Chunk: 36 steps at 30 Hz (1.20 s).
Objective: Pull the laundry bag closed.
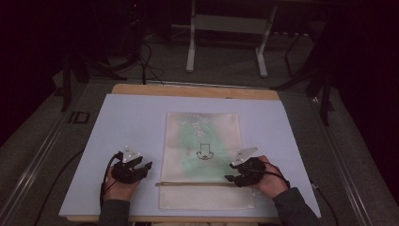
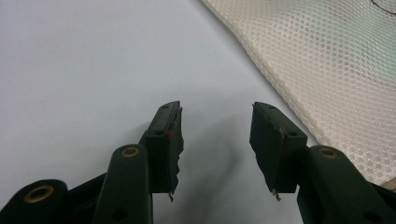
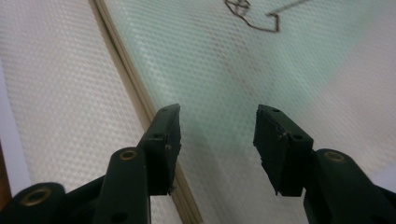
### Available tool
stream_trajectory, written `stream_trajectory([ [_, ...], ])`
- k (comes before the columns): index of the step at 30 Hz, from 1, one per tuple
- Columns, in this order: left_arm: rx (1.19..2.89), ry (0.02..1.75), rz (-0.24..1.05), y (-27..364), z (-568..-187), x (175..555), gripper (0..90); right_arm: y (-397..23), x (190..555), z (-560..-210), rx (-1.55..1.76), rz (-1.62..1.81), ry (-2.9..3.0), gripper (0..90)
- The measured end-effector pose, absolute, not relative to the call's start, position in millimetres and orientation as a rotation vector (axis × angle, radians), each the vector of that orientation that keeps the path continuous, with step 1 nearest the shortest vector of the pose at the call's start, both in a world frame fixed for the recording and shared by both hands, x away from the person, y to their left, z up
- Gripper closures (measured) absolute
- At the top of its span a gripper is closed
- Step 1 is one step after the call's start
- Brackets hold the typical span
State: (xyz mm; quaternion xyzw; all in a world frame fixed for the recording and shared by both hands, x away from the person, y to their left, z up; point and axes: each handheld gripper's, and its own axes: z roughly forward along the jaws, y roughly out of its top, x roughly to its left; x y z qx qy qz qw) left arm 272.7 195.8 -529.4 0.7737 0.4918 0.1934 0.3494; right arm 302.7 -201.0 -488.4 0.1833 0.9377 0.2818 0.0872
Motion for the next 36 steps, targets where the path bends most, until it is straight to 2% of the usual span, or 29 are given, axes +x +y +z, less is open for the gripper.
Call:
stream_trajectory([
  [14, 2.017, 1.262, 0.497, 194, -529, 272, 52.2, -163, 304, -491, 0.452, 0.872, 2.837, 51.0],
  [36, 2.013, 1.258, 0.487, 195, -530, 274, 52.4, -117, 305, -497, 0.354, 0.916, 2.881, 56.6],
])
